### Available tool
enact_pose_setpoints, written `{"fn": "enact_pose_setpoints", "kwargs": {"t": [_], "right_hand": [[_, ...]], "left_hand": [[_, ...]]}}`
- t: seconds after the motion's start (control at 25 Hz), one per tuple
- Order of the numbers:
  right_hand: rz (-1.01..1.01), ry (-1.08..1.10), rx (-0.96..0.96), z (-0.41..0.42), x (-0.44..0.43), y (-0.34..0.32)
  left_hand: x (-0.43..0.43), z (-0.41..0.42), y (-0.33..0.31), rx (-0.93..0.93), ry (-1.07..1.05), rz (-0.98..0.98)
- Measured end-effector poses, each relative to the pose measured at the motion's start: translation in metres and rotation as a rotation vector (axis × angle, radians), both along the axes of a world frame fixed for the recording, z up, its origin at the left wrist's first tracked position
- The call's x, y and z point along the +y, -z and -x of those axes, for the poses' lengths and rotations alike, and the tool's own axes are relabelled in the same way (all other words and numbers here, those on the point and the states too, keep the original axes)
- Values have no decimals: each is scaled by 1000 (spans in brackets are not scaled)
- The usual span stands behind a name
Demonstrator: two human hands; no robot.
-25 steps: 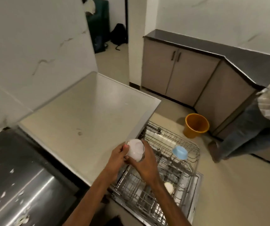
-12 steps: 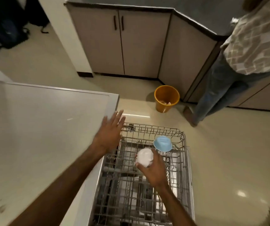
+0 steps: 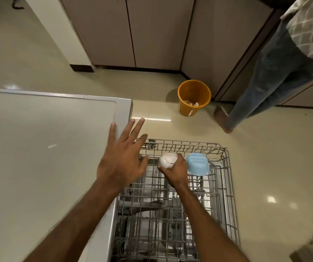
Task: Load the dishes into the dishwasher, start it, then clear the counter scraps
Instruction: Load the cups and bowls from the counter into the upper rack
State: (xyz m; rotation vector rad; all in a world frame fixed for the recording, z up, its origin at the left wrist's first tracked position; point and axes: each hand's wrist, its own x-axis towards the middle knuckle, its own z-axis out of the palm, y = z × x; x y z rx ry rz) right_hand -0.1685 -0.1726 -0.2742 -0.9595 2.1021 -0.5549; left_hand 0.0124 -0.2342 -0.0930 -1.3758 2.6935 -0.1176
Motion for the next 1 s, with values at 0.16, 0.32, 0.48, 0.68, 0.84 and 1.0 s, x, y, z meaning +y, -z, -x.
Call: {"fn": "enact_pose_setpoints", "kwargs": {"t": [0.16,0.32,0.48,0.68,0.84,1.0], "right_hand": [[10,93,-8,4,-13,15],[47,126,-96,5,-11,23],[75,129,-50,-3,-10,22],[59,132,-62,-11,-9,20],[75,69,252,3,19,14],[-85,2,473,39,41,18]], "left_hand": [[1,0,-2,8,-14,-2],[1,2,-2,-6,-15,-1],[1,2,-2,-7,-23,-14],[1,1,-1,-9,-15,-13],[1,1,-2,3,-23,-20],[1,1,-1,25,-7,-8]]}}
